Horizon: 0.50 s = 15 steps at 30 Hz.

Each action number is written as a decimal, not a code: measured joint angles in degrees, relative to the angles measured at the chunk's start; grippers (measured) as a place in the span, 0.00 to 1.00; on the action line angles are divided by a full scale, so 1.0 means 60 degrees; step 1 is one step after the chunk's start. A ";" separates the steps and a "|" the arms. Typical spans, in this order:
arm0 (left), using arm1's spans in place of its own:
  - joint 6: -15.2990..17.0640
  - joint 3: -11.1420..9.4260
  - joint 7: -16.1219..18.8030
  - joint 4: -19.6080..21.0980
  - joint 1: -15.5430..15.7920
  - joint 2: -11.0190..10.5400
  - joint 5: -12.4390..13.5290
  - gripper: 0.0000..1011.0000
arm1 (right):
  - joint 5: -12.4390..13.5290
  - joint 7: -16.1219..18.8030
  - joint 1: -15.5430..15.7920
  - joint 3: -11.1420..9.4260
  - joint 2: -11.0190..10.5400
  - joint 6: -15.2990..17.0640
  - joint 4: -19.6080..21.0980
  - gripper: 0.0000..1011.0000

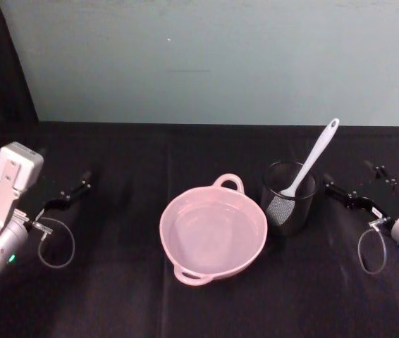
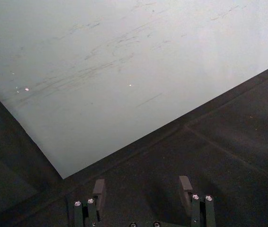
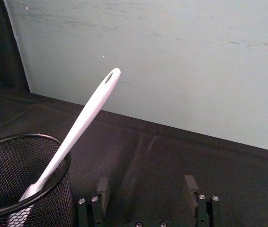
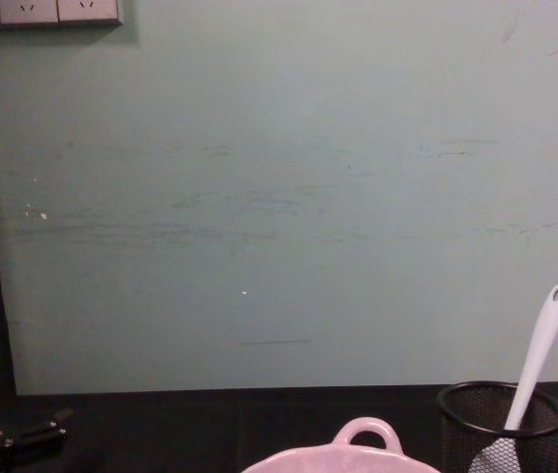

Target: Use the one hand to pick up the spoon and stir the clear water in the bowl.

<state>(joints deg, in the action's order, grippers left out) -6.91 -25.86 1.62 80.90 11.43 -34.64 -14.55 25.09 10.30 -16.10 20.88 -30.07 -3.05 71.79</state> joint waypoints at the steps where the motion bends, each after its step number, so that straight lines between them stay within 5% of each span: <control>1: 0.0000 -0.0001 0.0000 0.0000 0.0000 0.0000 0.0000 0.99 | 0.0000 0.0000 0.0000 0.0000 0.0000 0.0000 0.0000 0.99; 15: 0.0000 0.0000 0.0000 0.0000 0.0000 0.0000 0.0000 0.99 | 0.0000 0.0002 0.0000 0.0000 0.0000 0.0000 0.0000 0.99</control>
<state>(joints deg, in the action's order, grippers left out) -6.91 -25.86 1.62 80.90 11.43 -34.64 -14.55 25.09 10.31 -16.10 20.88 -30.07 -3.06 71.79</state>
